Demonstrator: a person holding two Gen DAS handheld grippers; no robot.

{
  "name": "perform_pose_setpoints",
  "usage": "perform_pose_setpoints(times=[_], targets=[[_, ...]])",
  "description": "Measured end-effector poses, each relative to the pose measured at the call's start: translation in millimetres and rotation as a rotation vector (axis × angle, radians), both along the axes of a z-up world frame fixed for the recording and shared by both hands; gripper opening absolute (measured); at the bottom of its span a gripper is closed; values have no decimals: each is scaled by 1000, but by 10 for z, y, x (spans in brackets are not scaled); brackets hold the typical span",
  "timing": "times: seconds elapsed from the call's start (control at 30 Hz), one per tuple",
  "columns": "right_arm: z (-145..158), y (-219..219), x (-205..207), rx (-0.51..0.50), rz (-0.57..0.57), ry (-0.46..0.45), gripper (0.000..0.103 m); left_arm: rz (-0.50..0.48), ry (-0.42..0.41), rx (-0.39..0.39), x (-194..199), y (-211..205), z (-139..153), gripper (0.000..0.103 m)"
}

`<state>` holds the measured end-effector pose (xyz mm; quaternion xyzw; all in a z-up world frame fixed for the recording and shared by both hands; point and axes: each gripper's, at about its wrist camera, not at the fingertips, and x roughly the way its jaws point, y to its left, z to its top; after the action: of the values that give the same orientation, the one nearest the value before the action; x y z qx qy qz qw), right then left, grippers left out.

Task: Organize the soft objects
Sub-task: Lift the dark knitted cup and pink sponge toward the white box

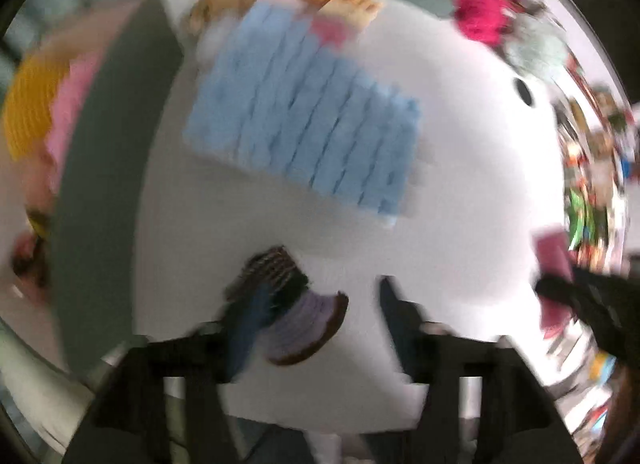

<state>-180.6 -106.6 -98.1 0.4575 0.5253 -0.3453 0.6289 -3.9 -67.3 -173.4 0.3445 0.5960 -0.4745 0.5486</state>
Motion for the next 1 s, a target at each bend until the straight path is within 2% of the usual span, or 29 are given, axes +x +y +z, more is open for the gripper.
perform_pose_setpoints(times=[0.1,0.23,0.33,0.37,0.4,0.43,0.47,0.6,0.7,0.8,0.87,0.9,1.0], targets=[[60,109,-32,-15,17,35,45,78,11,20,65,6,-169,63],[90,164,-157,6,-6,47,45,84,-52,52,55,-27,-253,64],[116,164,-197,0,3,65,45,130,-111,70,91,27,-143,64],[138,157,-212,-3,1,62,45,148,-113,38,118,65,-44,64],[161,146,-224,-8,-3,57,45,155,-116,18,136,91,13,69],[174,132,-230,-12,-4,54,45,164,-119,19,157,112,24,95],[175,120,-227,-12,-3,51,45,174,-112,52,174,115,-29,103],[145,86,-180,-2,16,52,45,230,-74,150,207,157,-358,103],[176,89,-139,-11,43,49,45,258,-50,149,194,149,-437,103],[175,98,-133,-6,63,53,45,229,-76,148,115,57,-487,103],[178,99,-139,-4,71,57,46,199,-78,166,53,-10,-532,87],[184,97,-145,-3,76,59,46,189,-68,183,34,-22,-557,72],[220,78,-169,-10,77,59,46,187,-40,184,1,19,-547,64]])
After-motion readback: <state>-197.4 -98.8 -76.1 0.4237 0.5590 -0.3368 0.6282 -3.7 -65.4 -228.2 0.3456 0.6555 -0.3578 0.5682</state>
